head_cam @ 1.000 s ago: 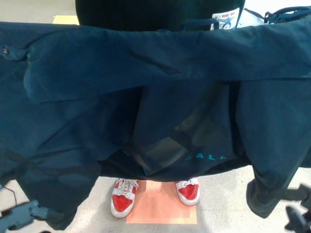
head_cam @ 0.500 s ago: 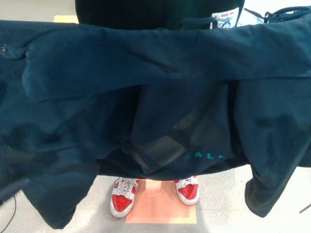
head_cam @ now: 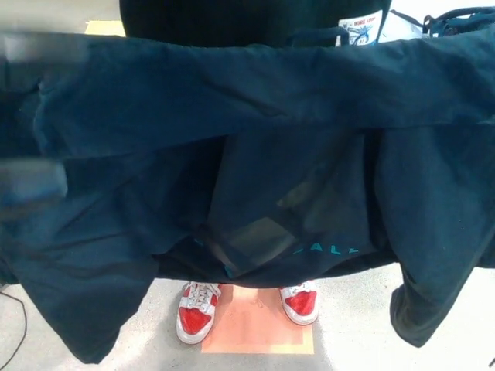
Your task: A person hands a coat to the robot and the robot grabs it with both hands and holds it while the person wears the coat.
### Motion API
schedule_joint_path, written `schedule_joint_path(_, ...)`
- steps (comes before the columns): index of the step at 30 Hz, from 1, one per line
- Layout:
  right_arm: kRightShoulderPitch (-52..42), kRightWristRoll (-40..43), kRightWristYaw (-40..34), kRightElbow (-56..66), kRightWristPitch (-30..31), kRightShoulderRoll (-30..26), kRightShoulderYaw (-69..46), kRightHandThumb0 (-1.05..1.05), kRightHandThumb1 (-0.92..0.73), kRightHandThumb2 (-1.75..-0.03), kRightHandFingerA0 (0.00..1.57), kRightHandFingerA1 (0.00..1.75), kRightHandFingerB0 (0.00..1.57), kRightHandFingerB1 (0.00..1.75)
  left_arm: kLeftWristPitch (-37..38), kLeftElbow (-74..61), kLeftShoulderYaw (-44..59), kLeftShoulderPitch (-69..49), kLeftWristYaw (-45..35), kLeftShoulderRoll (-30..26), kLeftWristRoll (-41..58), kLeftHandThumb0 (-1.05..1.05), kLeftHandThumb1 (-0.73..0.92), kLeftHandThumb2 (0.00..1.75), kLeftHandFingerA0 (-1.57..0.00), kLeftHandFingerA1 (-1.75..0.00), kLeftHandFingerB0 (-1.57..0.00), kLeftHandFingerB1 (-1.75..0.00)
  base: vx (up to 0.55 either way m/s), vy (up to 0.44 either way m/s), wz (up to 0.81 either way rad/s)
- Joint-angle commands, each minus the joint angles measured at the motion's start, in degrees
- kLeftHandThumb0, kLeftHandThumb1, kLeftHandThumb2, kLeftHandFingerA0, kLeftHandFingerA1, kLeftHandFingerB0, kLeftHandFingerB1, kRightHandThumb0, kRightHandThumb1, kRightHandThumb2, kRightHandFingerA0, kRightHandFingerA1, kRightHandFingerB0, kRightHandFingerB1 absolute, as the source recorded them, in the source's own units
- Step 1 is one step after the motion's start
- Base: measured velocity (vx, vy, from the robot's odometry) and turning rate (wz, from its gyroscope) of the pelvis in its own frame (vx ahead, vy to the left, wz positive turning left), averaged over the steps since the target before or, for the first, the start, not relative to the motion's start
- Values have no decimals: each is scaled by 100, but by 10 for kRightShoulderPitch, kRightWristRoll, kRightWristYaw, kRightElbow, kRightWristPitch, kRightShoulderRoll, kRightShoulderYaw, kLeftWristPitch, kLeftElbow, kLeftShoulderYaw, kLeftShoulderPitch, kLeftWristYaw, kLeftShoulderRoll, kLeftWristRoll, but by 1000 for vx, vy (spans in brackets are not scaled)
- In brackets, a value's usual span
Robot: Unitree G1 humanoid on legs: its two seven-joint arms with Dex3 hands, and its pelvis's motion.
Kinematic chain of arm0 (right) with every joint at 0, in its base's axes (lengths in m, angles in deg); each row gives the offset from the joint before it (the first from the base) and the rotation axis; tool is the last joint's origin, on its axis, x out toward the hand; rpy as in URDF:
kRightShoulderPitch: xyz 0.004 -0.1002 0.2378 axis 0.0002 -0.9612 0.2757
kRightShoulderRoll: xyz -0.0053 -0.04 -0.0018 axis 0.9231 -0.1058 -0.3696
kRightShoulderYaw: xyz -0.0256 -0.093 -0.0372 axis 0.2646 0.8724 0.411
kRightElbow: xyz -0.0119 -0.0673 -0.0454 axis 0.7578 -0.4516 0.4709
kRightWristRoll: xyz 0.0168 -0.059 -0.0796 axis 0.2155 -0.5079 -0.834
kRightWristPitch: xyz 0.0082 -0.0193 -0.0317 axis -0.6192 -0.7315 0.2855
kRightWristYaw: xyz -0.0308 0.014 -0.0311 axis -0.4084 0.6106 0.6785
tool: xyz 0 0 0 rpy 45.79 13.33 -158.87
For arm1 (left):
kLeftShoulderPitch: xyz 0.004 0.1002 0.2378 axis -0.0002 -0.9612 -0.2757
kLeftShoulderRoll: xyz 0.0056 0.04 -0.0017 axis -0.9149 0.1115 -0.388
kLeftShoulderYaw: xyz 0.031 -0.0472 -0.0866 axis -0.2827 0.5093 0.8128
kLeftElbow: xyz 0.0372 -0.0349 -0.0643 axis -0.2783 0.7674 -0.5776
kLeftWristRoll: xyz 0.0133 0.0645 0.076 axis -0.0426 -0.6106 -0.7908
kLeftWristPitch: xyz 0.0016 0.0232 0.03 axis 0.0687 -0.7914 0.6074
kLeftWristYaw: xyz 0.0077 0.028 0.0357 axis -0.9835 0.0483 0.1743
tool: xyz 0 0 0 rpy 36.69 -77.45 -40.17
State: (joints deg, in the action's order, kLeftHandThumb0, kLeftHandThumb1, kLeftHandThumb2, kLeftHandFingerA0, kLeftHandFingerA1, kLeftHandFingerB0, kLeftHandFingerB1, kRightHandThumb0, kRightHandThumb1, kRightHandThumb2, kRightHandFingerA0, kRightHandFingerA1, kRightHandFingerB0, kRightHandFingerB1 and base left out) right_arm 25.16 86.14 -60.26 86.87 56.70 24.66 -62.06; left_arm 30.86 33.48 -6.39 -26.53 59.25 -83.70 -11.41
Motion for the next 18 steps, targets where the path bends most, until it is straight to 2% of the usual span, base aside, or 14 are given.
schedule_joint_path(1,132,204,220,-59,208,-228,-17,-79,-49,-83,17,46,8,38,-144,179,-141,226,-266,-163,111,-76,53,57,-27,-33,-25,-30,0,0,0)
schedule_joint_path(2,135,197,238,-70,217,-247,-7,-39,-24,-90,0,49,0,50,-144,192,-161,240,-273,-157,90,-78,56,58,-24,-32,-22,-29,0,0,0)
schedule_joint_path(3,150,178,268,-97,219,-273,20,-83,-49,-86,9,46,5,31,-145,213,-191,262,-284,-145,55,-38,23,89,-1,-48,-1,-47,0,0,0)
schedule_joint_path(5,174,158,301,-132,225,-305,64,-84,-61,-59,16,38,10,25,-147,240,-230,291,-303,-137,14,-38,24,90,-1,-49,0,-47,0,0,0)
schedule_joint_path(6,183,153,312,-143,227,-311,79,-86,-51,-84,11,45,6,30,-151,246,-241,298,-312,-137,5,-90,58,92,-5,-38,-1,-30,0,0,0)
schedule_joint_path(9,202,146,336,-165,231,-325,115,-86,-52,-68,15,42,7,24,-160,263,-269,322,-334,-135,-15,-82,52,92,-4,-35,-5,-28,0,0,0)
schedule_joint_path(10,213,141,350,-176,228,-328,132,-85,-65,-59,12,38,3,23,-160,271,-280,332,-344,-133,-23,-90,58,66,-6,-25,-7,-22,0,0,0)
schedule_joint_path(11,230,134,380,-192,231,-335,161,-82,-55,-93,4,38,4,16,-163,288,-304,352,-371,-129,-38,-82,50,93,-4,-21,-4,-15,0,0,0)
schedule_joint_path(12,241,134,401,-200,237,-342,179,-82,-55,-93,4,38,4,16,-165,303,-321,369,-390,-126,-45,-82,50,93,-4,-21,-4,-15,0,0,0)
schedule_joint_path(13,250,132,415,-201,244,-349,193,-84,-65,-65,7,30,1,18,-168,311,-332,379,-402,-125,-51,-84,51,94,-5,-22,-5,-13,0,0,0)
schedule_joint_path(14,260,130,426,-204,246,-353,205,-80,-56,-96,3,35,3,16,-171,317,-341,387,-414,-125,-53,-84,51,94,-5,-21,-4,-12,0,0,0)
schedule_joint_path(15,269,127,435,-208,247,-354,215,-80,-56,-96,3,35,3,16,-175,321,-347,393,-423,-126,-54,-84,51,94,-5,-21,-4,-12,0,0,0)
schedule_joint_path(16,295,119,464,-225,252,-348,245,-82,-74,-63,19,34,0,17,-186,331,-361,407,-451,-126,-48,-82,50,92,-5,-25,-4,-12,0,0,0)
schedule_joint_path(18,336,104,513,-250,266,-335,290,-86,-72,-62,23,35,0,17,-204,336,-375,417,-490,-135,-40,-82,50,92,-4,-24,-3,-12,0,0,0)
